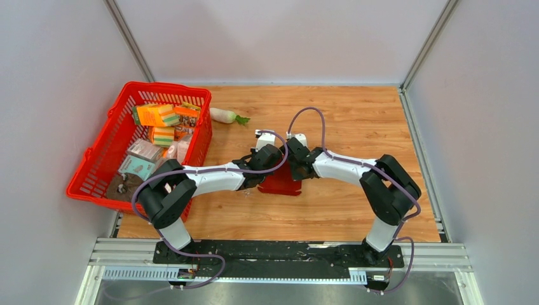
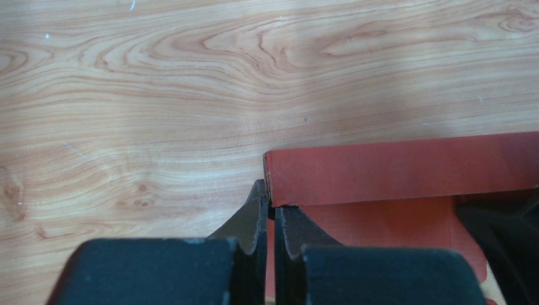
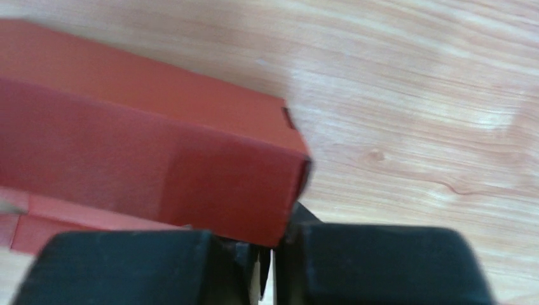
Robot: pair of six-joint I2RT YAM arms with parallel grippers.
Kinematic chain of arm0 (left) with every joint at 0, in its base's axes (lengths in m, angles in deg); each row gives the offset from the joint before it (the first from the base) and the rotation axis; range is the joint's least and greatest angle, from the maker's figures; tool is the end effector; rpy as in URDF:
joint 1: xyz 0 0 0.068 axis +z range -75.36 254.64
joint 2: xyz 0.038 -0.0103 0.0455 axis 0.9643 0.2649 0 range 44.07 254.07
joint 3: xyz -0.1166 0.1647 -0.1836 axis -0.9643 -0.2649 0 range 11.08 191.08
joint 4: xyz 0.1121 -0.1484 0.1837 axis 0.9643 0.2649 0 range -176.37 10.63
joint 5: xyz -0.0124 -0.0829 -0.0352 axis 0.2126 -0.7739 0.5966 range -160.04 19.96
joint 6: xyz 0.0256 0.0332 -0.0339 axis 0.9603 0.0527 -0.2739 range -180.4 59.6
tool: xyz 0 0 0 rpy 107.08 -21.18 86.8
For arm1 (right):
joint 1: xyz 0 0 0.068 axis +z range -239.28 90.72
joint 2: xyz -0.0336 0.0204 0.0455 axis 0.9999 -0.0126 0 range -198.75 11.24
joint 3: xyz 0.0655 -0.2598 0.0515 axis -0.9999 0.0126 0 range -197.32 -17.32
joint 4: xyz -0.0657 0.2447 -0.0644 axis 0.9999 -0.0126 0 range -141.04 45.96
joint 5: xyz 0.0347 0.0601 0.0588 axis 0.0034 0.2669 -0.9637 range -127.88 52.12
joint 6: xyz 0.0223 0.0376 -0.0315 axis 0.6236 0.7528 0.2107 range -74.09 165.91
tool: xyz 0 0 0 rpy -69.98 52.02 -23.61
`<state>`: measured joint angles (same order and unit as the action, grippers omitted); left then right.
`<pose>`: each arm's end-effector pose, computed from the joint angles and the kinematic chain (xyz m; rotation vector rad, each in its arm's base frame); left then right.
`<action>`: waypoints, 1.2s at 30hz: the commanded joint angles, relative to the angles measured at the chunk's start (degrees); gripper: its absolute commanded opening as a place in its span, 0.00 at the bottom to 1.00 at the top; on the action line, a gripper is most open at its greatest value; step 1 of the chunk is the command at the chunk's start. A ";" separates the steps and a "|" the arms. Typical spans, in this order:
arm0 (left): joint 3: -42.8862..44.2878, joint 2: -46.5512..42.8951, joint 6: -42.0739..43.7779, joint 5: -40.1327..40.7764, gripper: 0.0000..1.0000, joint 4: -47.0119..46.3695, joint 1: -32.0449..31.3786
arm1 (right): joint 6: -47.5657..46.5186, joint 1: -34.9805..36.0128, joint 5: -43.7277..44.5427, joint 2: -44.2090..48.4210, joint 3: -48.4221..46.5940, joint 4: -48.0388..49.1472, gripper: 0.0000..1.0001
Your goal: Fold the paper box
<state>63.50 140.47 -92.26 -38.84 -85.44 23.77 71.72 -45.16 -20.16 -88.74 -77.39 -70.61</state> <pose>0.2297 -0.2532 0.1752 0.1121 2.2199 -0.1429 0.2483 0.2256 0.1634 -0.3345 2.6117 -0.0222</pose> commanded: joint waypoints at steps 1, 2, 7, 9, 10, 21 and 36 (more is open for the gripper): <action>0.49 -1.30 -1.01 -2.73 0.00 1.44 -0.46 | 0.66 0.88 -10.68 5.92 -0.93 4.50 0.22; 0.40 -1.39 -0.84 -2.55 0.00 1.62 -0.46 | 0.39 0.97 -11.47 7.42 0.47 4.94 0.30; 0.22 -1.30 -0.93 -2.02 0.00 1.80 -0.46 | -1.54 0.27 -12.79 18.84 5.84 7.32 0.50; 0.22 -1.30 -0.93 -2.20 0.00 1.80 -0.46 | -1.37 -1.40 -10.18 24.82 8.74 7.49 0.50; 0.22 -1.30 -0.84 -2.11 0.00 1.80 -0.46 | -1.63 -1.66 -8.07 26.58 9.70 7.58 0.50; 0.93 -0.51 0.13 -2.37 0.00 2.15 -0.46 | -11.20 -2.63 13.57 22.57 13.49 12.92 0.25; 1.19 -1.39 1.01 -2.02 0.00 2.50 -0.46 | -20.00 -2.19 -7.17 14.83 13.41 25.51 0.29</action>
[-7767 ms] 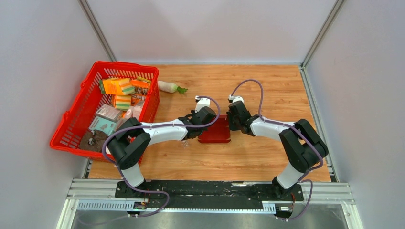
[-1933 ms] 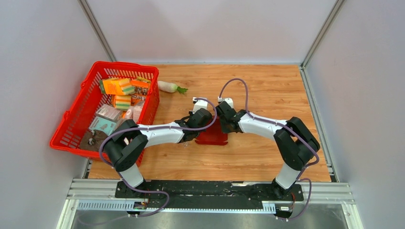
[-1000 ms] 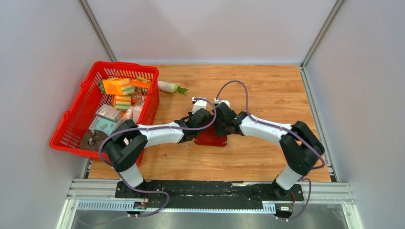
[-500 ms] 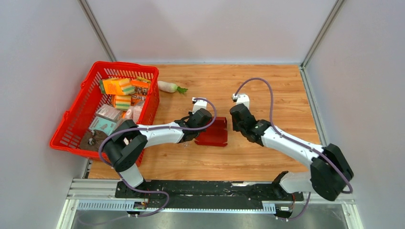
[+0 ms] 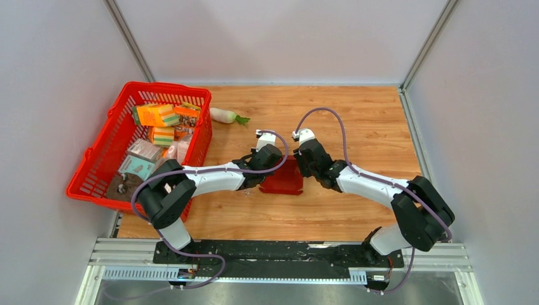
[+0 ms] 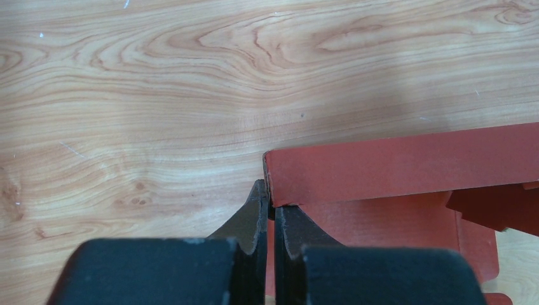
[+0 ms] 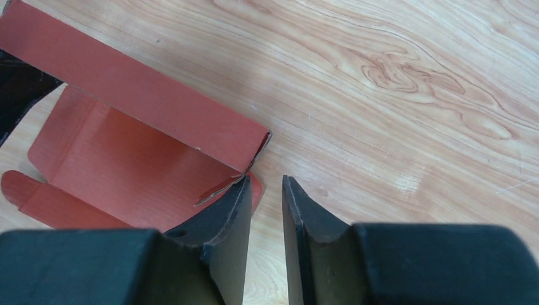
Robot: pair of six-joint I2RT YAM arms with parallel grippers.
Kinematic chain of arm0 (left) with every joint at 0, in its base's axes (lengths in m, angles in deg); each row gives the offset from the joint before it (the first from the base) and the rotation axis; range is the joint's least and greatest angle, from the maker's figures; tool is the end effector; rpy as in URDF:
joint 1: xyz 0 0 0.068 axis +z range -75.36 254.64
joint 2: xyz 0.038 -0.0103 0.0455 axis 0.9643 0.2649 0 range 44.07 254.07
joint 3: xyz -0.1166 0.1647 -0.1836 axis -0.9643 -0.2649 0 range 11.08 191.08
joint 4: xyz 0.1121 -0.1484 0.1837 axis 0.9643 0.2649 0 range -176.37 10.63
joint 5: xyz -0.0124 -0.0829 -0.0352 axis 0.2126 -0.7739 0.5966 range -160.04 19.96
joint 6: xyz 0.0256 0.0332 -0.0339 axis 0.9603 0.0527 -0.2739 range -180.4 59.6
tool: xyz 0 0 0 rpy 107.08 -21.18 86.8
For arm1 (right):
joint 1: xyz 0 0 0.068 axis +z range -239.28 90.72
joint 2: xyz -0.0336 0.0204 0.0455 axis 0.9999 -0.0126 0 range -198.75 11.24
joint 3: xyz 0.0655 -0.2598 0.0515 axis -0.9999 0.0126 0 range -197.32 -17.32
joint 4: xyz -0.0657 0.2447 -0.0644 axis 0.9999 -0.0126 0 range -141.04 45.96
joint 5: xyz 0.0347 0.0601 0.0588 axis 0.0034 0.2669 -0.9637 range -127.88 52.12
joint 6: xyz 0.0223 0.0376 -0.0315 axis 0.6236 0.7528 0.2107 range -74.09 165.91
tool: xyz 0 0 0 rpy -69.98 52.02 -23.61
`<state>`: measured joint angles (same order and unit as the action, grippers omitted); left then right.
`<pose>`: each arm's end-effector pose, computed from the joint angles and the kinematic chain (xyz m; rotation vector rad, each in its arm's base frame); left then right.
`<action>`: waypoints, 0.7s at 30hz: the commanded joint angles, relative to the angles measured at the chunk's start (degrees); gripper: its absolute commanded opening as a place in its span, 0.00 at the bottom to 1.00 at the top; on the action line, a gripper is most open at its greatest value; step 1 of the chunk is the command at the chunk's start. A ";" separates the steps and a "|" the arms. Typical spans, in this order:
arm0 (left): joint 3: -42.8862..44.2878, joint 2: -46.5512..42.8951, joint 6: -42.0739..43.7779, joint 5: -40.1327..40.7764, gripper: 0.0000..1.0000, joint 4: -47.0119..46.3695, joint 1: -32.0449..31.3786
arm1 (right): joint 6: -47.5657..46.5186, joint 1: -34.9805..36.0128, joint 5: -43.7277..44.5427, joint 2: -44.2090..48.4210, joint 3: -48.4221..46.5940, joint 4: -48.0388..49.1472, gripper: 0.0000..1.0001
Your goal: Fold the paper box
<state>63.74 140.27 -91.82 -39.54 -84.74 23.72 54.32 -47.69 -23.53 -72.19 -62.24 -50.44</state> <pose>0.2292 -0.2535 0.1765 0.1297 2.2283 -0.1469 0.2271 0.1897 0.1937 -0.5474 2.2630 0.1426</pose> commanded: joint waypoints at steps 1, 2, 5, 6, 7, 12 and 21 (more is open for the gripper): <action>1.04 -1.11 0.48 -1.50 0.00 1.89 -0.41 | -2.86 0.34 -3.80 -2.08 -1.92 5.51 0.28; 1.12 -1.02 0.48 -1.58 0.00 1.89 -0.41 | -3.04 0.34 -4.24 -2.43 -2.01 5.86 0.29; 1.21 -1.02 0.48 -1.76 0.00 1.98 -0.41 | -3.48 0.43 -5.56 -2.69 -1.48 8.06 0.31; 1.13 -1.10 0.48 -1.59 0.00 1.98 -0.41 | -3.66 0.43 -6.69 -2.61 -1.22 8.59 0.31; 1.12 -1.19 0.57 -1.59 0.00 1.98 -0.41 | -3.74 0.60 -6.88 -2.08 -0.61 8.76 0.32; 0.95 -1.02 0.39 -1.41 0.00 1.89 -0.41 | -3.31 0.69 -2.33 0.20 2.91 13.42 0.37; 1.04 -0.84 0.13 -1.15 0.00 1.80 -0.50 | -7.35 2.98 5.86 -2.25 3.71 19.57 0.32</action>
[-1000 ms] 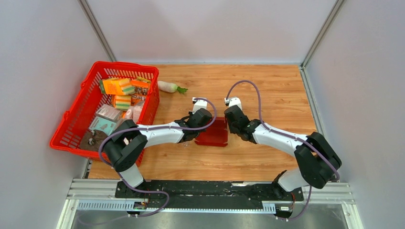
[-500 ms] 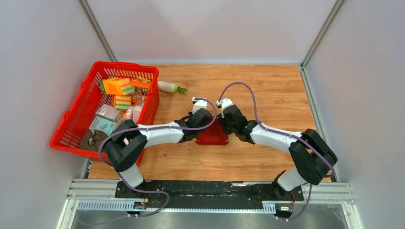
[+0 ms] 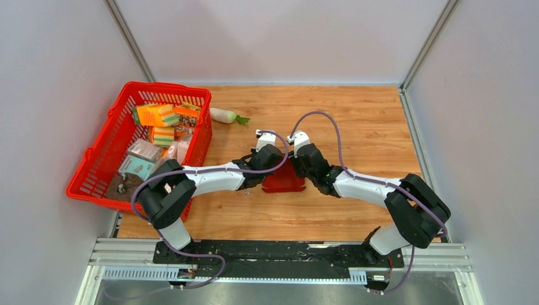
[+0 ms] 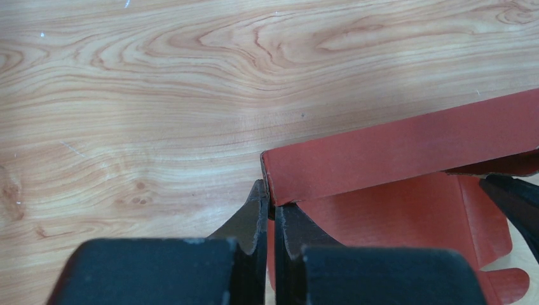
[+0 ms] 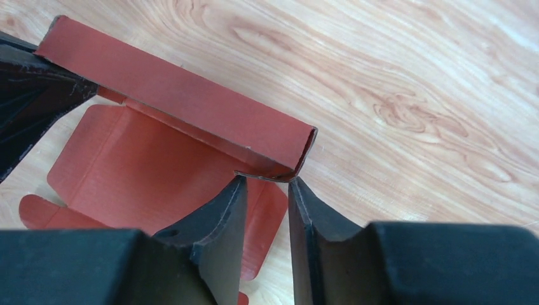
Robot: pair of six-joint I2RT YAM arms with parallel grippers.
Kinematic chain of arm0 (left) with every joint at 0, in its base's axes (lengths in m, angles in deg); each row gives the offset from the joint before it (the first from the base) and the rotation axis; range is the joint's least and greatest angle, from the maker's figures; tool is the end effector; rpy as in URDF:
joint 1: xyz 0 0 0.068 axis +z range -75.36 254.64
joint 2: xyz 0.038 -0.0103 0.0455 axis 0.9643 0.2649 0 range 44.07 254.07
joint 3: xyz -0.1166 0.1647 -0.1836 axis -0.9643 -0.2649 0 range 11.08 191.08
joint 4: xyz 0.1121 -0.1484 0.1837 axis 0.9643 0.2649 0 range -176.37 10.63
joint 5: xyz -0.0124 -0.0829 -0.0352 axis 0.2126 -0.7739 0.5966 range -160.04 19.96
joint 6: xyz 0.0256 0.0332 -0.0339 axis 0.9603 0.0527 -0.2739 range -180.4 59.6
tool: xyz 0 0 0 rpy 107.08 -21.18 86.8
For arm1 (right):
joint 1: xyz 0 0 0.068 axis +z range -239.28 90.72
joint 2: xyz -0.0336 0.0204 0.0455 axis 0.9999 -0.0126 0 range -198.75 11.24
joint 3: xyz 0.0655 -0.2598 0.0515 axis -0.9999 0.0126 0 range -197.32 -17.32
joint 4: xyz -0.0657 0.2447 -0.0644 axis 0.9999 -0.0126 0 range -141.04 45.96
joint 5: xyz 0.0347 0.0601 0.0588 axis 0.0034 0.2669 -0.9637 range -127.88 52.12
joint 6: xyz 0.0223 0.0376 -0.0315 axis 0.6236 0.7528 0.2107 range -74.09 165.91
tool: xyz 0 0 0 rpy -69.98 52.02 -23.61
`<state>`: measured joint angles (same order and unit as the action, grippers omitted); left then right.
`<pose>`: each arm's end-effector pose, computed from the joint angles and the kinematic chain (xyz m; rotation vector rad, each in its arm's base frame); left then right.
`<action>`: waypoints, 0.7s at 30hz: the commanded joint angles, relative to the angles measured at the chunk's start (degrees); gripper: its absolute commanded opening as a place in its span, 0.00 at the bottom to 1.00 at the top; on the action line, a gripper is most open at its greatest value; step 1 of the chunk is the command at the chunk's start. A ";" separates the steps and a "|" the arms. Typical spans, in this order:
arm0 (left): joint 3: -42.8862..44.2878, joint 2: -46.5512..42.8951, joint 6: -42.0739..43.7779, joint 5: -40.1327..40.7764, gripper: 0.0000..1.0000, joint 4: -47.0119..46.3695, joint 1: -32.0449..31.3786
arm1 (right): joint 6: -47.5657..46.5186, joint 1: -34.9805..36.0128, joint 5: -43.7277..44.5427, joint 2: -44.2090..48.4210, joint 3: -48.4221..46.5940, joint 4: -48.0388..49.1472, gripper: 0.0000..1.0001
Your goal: Fold the paper box
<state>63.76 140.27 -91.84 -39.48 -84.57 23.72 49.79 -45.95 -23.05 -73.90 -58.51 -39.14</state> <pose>0.2291 -0.2534 0.1764 0.1298 2.2297 -0.1440 0.2244 0.1991 0.1815 -0.6214 2.1419 0.1592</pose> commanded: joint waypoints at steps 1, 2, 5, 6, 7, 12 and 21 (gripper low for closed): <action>1.02 -0.75 0.07 -1.21 0.00 1.71 -0.41 | -2.82 1.32 5.38 -0.72 0.23 8.97 0.30; 1.10 -0.67 0.06 -1.21 0.00 1.63 -0.41 | -2.82 1.32 5.65 -0.90 0.41 10.20 0.27; 1.54 -0.40 -0.11 -1.30 0.00 1.80 -0.41 | -3.00 1.58 4.78 -1.60 0.41 11.18 0.23; 1.63 -0.40 -0.11 -1.30 0.00 1.80 -0.41 | -2.91 1.67 5.20 -2.47 -0.20 10.83 0.22; 1.80 -0.32 -0.11 -1.39 0.00 1.71 -0.41 | -2.83 1.76 5.30 -2.92 -0.73 10.56 0.20; 1.81 -0.23 -0.37 -1.39 0.00 1.80 -0.41 | -2.48 1.93 7.93 -6.17 -1.70 11.88 0.24; 1.72 -0.49 -0.02 -1.12 0.00 1.89 -0.41 | -6.33 1.93 6.79 -8.55 -3.20 14.60 0.20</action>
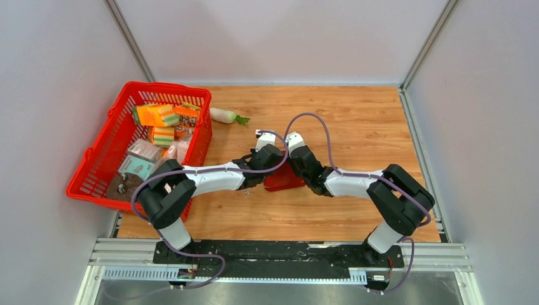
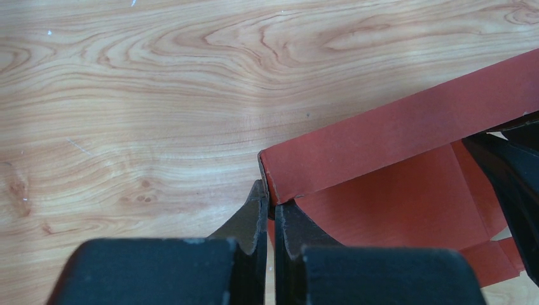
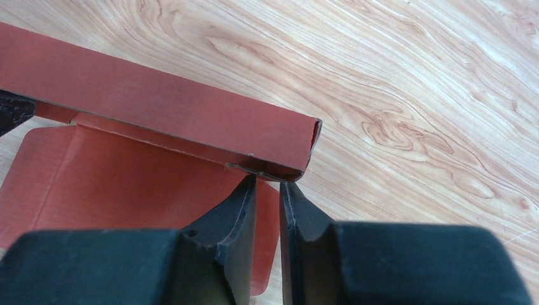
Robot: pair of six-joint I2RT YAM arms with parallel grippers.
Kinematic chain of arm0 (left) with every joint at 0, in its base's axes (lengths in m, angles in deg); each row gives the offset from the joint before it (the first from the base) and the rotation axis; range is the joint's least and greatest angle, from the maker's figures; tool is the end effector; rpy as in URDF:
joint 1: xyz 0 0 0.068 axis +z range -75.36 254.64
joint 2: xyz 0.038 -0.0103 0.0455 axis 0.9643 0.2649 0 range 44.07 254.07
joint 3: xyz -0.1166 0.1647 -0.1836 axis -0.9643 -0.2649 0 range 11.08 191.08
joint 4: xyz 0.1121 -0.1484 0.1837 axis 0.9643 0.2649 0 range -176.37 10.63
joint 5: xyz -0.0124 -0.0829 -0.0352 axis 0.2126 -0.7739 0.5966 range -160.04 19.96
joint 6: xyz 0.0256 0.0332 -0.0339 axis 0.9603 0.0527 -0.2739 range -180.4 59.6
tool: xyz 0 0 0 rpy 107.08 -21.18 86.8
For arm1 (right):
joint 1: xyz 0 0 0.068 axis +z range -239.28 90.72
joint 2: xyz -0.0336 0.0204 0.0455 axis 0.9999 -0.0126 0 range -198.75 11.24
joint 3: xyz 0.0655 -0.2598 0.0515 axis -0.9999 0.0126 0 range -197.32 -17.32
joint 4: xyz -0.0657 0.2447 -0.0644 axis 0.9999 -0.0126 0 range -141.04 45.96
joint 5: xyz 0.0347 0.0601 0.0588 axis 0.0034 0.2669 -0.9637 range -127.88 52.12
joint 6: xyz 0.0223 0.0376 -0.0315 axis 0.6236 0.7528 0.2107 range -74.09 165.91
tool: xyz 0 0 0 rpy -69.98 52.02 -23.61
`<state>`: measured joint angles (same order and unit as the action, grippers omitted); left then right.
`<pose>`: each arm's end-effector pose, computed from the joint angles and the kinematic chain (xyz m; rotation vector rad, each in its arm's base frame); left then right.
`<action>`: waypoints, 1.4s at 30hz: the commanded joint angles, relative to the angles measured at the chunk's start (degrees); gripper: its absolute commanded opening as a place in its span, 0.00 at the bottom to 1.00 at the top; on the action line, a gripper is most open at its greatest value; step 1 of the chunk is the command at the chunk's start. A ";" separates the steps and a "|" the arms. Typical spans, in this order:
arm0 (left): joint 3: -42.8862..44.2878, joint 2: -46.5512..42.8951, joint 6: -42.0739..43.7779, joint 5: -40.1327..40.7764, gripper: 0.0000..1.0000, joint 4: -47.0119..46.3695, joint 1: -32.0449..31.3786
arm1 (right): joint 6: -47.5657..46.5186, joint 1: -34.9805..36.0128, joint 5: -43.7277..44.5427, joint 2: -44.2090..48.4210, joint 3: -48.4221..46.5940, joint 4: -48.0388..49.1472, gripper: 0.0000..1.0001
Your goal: Fold the paper box
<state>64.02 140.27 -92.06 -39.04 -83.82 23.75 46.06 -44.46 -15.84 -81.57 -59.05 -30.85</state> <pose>0.2293 -0.2530 0.1769 0.1244 2.2323 -0.1318 0.2350 0.2147 0.1586 -0.6326 2.0824 0.0152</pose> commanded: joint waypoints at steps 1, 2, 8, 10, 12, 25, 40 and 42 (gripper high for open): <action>1.46 -0.49 0.19 -1.56 0.00 1.15 -0.43 | -2.78 0.53 -0.77 -0.96 -2.74 6.50 0.19; 1.46 -0.49 0.19 -1.56 0.00 1.15 -0.43 | -2.95 0.45 -1.30 -0.79 -2.39 7.11 0.17; 1.72 -0.49 0.28 -1.91 0.00 1.23 -0.43 | -2.26 -0.34 -4.64 1.23 -0.01 9.31 0.09; 1.72 -0.32 0.20 -2.26 0.00 1.23 -0.43 | -0.59 -2.53 -6.65 2.37 0.34 8.35 0.11; 1.54 -0.14 -0.07 -2.26 0.00 1.32 -0.43 | 2.57 -5.34 -9.46 3.69 1.21 7.82 0.25; 1.28 -0.23 0.28 -2.61 0.00 0.88 -0.43 | 2.14 -8.26 -16.59 2.81 1.22 10.44 0.37; 3.30 1.00 -0.42 -3.14 0.00 2.20 -0.43 | 3.10 0.61 8.23 -3.58 -3.43 8.44 0.00; 4.00 1.27 -1.47 -3.05 0.00 2.90 -0.43 | 5.56 4.29 20.98 -5.70 -4.58 7.64 0.00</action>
<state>65.14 140.58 -92.28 -39.37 -81.92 23.81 48.79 -46.97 -16.10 -83.45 -59.69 -24.86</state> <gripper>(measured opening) 0.022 0.058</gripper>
